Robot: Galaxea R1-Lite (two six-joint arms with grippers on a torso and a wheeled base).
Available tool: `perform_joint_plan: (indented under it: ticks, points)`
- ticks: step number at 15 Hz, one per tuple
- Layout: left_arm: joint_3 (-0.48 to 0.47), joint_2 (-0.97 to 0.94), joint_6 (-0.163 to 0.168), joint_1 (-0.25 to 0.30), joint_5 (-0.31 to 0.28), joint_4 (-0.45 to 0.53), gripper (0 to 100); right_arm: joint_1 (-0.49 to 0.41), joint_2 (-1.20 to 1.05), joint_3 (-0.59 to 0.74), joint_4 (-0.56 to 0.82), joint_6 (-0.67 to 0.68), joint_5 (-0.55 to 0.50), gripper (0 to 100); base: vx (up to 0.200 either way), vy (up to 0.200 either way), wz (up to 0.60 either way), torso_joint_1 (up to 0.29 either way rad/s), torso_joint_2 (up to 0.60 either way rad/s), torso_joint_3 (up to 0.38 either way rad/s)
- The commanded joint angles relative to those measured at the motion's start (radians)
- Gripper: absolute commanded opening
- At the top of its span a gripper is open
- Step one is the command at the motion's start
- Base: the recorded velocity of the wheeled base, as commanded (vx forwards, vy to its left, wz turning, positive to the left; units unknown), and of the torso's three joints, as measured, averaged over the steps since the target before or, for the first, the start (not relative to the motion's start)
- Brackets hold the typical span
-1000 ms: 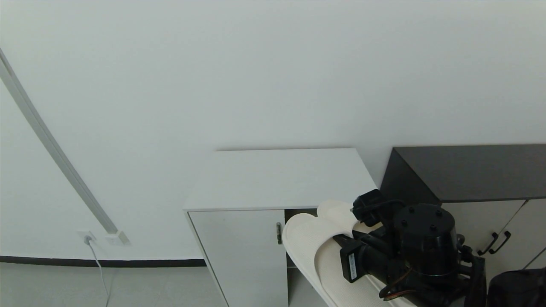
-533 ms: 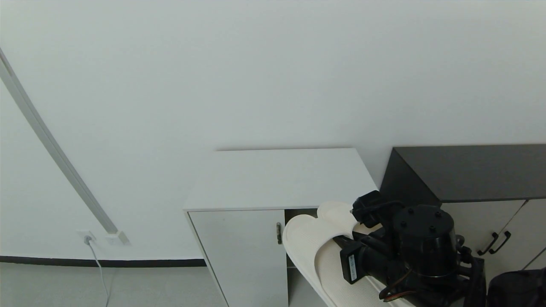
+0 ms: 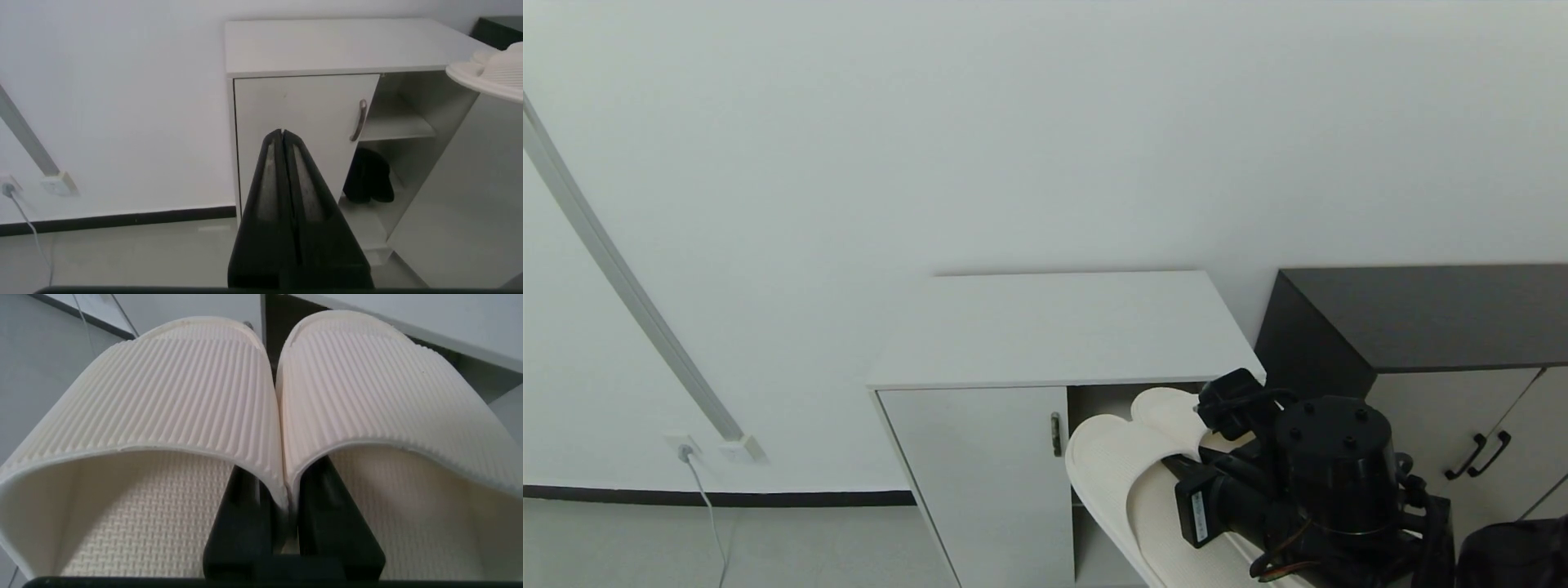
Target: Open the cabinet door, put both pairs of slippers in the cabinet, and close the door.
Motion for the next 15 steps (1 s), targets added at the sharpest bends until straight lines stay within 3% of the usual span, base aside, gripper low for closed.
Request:
perform_joint_plan:
  ticks: [1, 15]
  points:
    - [0.0, 0.001, -0.002, 0.0, 0.0, 0.0, 0, 0.001, 0.003, 0.002, 0.0, 0.0, 0.0, 0, 0.0, 0.0, 0.0, -0.159, 0.35, 0.193]
    - [0.0, 0.001, -0.002, 0.0, 0.0, 0.0, 0, 0.004, 0.007, 0.017, 0.0, 0.0, 0.003, 0, 0.0, 0.0, 0.0, -0.181, 0.42, 0.238]
